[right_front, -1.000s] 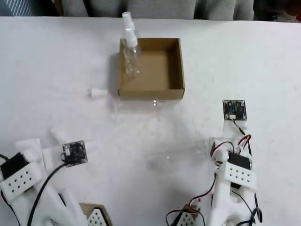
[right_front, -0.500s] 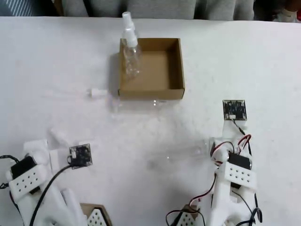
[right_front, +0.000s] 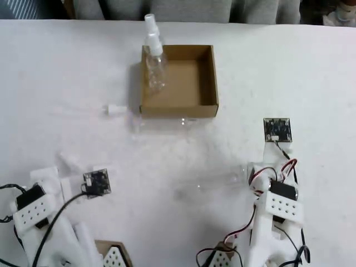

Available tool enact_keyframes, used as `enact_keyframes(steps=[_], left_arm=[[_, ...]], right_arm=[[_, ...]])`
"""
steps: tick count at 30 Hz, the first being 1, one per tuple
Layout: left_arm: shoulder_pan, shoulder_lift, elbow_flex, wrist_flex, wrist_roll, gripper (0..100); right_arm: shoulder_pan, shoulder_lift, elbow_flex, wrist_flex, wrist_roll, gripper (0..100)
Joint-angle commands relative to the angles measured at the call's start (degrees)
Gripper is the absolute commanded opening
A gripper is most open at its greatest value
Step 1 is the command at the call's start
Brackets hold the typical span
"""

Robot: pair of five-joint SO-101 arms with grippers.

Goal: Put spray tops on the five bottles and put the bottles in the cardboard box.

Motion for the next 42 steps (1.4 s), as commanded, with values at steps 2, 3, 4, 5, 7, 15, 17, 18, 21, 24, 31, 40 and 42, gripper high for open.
enact_keyframes(steps=[2, 3, 4, 5, 7, 15, 17, 18, 21, 24, 31, 40, 42], left_arm=[[0.6, 10.9, -3.3, -3.2, 4.1, 28], [0.4, 12.9, -4.7, -2.6, 4.1, 28], [0.4, 14.6, -5.9, -1.8, 4.1, 27], [0.4, 16.3, -7.2, -0.7, 4.1, 27], [0.4, 19.2, -9.7, 1.1, 4.1, 27], [0.5, 25.8, -13.8, 2.0, 4.0, 2], [0.3, 25.8, -13.8, 3.2, 4.1, 4], [0.3, 25.8, -13.8, 4.5, 4.1, 4], [0.3, 25.5, -15.9, 11.1, 4.1, 4], [0.3, 24.6, -20.9, 21.8, 4.1, 4], [0.6, 24.0, -33.6, 40.4, 10.4, 4], [2.3, 23.7, -38.2, 40.4, 27.7, 4], [3.5, 23.7, -39.2, 40.4, 34.5, 4]], right_arm=[[-0.4, -0.9, -0.4, -0.8, 0.7, 1.5], [-0.4, -0.9, -0.4, -0.8, 0.7, 1.5], [-0.4, -0.9, -0.4, -0.8, 0.7, 1.5], [-0.4, -0.9, -0.4, -0.8, 0.7, 1.5], [-0.4, -0.9, -0.4, -0.8, 0.7, 1.5], [-0.4, -0.9, -0.3, -0.8, 0.7, 1.5], [-0.4, -0.9, -0.3, -0.8, 0.7, 1.5], [-0.4, -0.9, -0.3, -0.8, 0.7, 1.5], [-0.4, -0.9, -0.3, -0.8, 0.7, 1.5], [-0.4, -0.9, -0.3, -0.8, 0.7, 1.5], [-0.4, -0.9, -0.3, -0.8, 0.7, 1.5], [-0.4, -0.9, -0.3, -0.7, 0.7, 1.5], [-0.5, -0.9, -0.3, -0.7, 0.7, 1.5]])
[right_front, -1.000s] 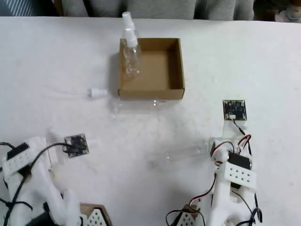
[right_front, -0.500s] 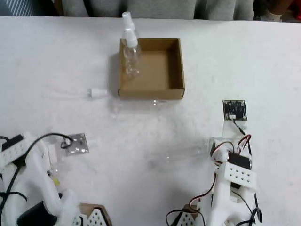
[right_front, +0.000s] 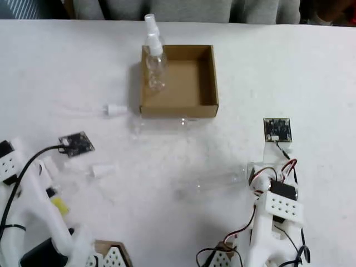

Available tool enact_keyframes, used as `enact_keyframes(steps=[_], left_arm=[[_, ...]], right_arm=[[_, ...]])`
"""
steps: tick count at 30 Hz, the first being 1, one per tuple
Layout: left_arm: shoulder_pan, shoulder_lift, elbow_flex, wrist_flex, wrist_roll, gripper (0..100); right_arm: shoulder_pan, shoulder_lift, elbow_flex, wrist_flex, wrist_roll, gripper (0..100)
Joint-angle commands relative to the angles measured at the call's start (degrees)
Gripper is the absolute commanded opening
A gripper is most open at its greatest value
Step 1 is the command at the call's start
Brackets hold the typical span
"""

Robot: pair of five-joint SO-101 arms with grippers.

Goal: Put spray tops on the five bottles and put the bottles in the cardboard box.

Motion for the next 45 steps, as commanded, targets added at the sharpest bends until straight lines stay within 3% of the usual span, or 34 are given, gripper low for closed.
enact_keyframes(steps=[1, 11, 15, 23, 33, 45], left_arm=[[3.5, -1.5, -5.0, 0.0, 15.3, 4], [9.3, -1.5, -7.2, -9.1, 52.3, 4], [9.4, -3.5, -6.4, -13.1, 62.6, 4], [10.9, -16.8, 4.9, -23.7, 70.9, 4], [10.9, -25.8, 11.9, -37.5, 87.7, 4], [17.2, -33.2, 12.0, -49.6, 91.2, 4]], right_arm=[[-0.4, -0.9, -0.3, -0.7, 0.7, 1.5], [-0.5, -0.9, -0.3, -0.7, 0.7, 1.5], [-0.6, -0.9, -0.3, -0.7, 0.7, 1.5], [-0.7, -0.9, -0.3, -0.7, 0.7, 1.5], [-0.7, -0.9, -0.3, -0.7, 0.7, 1.5], [-0.7, -0.9, -0.3, -0.7, 0.7, 1.5]])
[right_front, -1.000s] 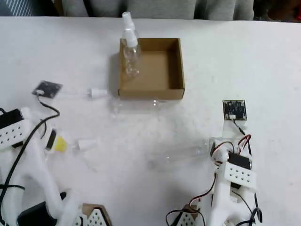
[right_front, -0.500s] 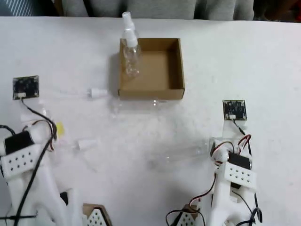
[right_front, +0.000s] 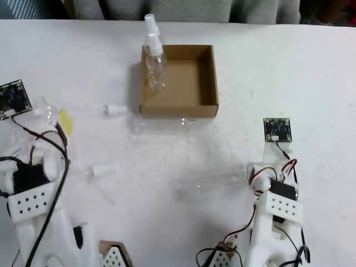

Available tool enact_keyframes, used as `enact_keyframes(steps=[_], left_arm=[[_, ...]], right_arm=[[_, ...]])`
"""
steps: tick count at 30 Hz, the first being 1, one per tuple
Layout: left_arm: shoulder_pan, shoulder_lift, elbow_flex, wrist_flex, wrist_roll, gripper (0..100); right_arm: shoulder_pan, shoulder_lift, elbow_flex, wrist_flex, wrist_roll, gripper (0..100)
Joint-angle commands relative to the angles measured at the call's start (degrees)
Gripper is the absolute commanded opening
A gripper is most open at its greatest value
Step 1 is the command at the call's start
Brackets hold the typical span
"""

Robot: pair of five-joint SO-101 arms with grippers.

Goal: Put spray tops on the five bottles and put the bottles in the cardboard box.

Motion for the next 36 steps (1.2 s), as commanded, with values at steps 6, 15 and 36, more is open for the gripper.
enact_keyframes(steps=[6, 15, 36], left_arm=[[6.7, -14.3, 2.4, -3.3, 0.6, 4], [16.8, -32.3, 11.3, -3.3, 0.6, 4], [29.4, -33.4, 18.8, -18.8, 1.1, 4]], right_arm=[[-0.7, -0.9, -0.3, -0.7, 0.7, 1.5], [-0.7, -0.9, -0.3, -0.7, 0.7, 1.5], [-14.2, -1.5, -0.8, -0.6, -14.9, 1.5]])
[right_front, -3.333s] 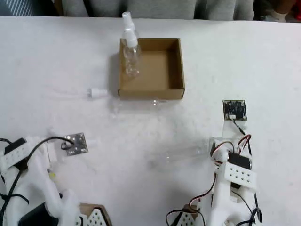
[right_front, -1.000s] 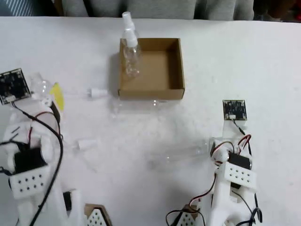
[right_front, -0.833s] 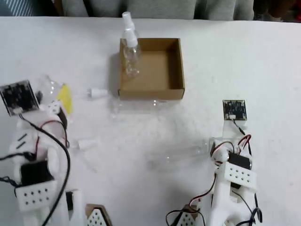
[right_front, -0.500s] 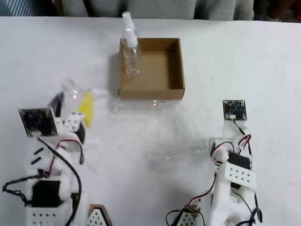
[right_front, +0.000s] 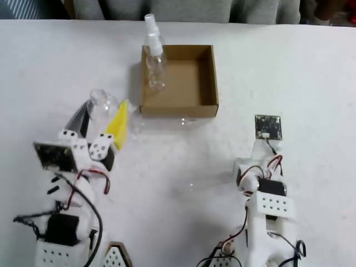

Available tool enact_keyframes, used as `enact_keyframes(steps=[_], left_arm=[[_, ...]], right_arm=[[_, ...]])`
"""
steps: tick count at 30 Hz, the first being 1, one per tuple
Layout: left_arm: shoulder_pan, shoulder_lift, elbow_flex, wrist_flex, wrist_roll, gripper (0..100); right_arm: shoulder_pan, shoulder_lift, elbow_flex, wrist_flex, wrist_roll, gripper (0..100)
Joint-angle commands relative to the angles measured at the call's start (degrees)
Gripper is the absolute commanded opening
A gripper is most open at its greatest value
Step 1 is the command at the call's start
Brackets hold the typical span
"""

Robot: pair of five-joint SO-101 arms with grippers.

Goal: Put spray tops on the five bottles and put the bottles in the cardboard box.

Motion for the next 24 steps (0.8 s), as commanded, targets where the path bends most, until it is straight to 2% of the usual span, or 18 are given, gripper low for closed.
enact_keyframes(steps=[1, 6, 12, 16, 21, 24], left_arm=[[0.8, 9.5, -2.4, -6.1, 0.9, 4], [0.7, 20.3, -9.8, -6.8, 1.0, 4], [0.3, 33.8, -18.1, -6.8, 1.0, 4], [0.0, 42.2, -22.1, -6.8, 1.0, 4], [0.3, 48.2, -24.8, -6.8, 1.1, 2], [0.5, 48.7, -24.2, -6.8, 4.5, 2]], right_arm=[[-5.8, -1.8, -1.2, -0.6, -2.2, 1.5], [-17.5, -8.6, -1.9, -1.5, -2.0, 1.5], [-35.1, -24.5, -1.0, -3.4, -2.2, 1.5], [-45.2, -36.5, 7.0, -4.3, -2.5, 1.5], [-52.5, -52.8, 20.0, -10.4, -2.5, 1.5], [-55.6, -52.6, 18.9, -9.5, -2.5, 1.5]])
